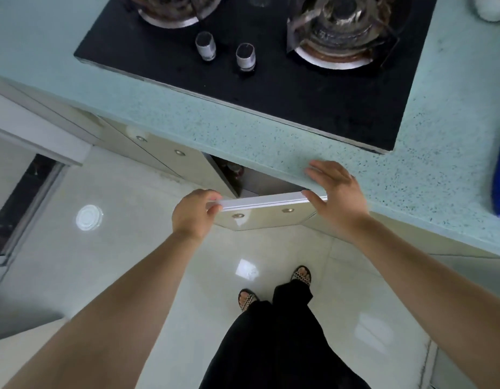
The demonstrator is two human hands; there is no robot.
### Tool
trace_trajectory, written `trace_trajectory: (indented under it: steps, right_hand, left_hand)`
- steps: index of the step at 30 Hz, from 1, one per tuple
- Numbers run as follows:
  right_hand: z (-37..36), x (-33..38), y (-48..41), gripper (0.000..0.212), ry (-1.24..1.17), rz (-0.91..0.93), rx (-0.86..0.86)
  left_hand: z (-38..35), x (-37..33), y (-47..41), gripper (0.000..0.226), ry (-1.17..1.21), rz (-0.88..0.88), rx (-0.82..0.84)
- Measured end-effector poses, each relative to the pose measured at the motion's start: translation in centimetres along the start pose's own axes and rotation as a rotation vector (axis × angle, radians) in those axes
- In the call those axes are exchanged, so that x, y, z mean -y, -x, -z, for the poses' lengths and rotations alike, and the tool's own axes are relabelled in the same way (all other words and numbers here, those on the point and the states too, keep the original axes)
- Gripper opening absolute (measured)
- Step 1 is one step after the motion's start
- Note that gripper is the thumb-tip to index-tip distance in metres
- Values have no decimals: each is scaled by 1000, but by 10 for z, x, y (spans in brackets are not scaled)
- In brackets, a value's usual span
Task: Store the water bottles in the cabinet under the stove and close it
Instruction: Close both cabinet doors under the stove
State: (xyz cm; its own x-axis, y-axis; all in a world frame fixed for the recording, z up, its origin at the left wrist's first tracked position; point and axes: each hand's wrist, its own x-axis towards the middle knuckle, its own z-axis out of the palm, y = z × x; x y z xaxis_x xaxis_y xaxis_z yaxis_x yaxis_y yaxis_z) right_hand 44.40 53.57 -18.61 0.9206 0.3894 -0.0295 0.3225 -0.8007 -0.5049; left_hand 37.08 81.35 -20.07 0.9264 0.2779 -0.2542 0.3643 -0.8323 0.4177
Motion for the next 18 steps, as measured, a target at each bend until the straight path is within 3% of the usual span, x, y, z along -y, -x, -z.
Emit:
trace_trajectory:
  steps: [5, 13, 18]
  right_hand:
    - [-13, 15, -22, 43, -19, 57, 52]
    - [-30, 24, -36, 40, 16, 63, -30]
    - [-29, 13, -37, 40, 30, 15, -115]
  left_hand:
    - [3, 18, 8, 24, 68, 133, -15]
    - [-7, 33, 5, 16, 190, 107, -126]
    - [-8, 34, -27, 26, 324, 164, -222]
